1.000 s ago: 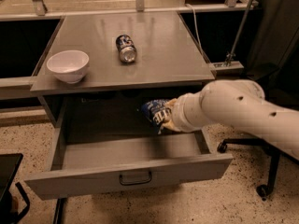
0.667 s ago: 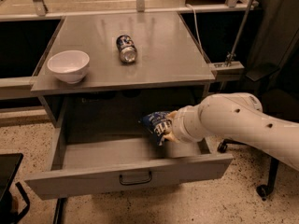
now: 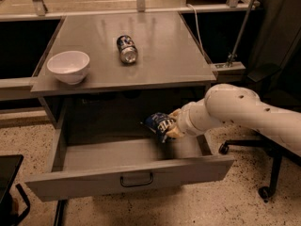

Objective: Place blue chip bag into top drawer

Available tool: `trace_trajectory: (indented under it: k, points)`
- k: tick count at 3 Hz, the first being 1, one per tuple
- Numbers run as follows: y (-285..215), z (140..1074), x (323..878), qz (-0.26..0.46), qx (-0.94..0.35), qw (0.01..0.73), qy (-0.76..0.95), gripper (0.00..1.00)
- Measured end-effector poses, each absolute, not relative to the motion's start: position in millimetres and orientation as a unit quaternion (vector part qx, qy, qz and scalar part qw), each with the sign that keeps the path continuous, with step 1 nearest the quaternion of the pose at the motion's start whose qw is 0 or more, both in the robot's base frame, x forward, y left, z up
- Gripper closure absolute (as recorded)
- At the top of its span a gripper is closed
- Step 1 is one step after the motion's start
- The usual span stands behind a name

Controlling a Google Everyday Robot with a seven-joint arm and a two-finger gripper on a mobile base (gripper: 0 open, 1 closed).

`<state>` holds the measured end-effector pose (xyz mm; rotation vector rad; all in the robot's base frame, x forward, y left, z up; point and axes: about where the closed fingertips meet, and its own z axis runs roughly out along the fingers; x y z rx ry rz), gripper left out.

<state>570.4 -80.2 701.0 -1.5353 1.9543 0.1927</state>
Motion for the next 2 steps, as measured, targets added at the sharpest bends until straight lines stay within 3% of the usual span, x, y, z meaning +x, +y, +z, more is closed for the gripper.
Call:
trace_trajectory:
  k: [1, 2]
  points:
    - [-66.2, 668.4, 591.0, 0.110, -0.588, 0.302, 0.743, 1.00]
    - [-64.5, 663.5, 592.2, 0.114, -0.587, 0.301, 0.743, 0.84]
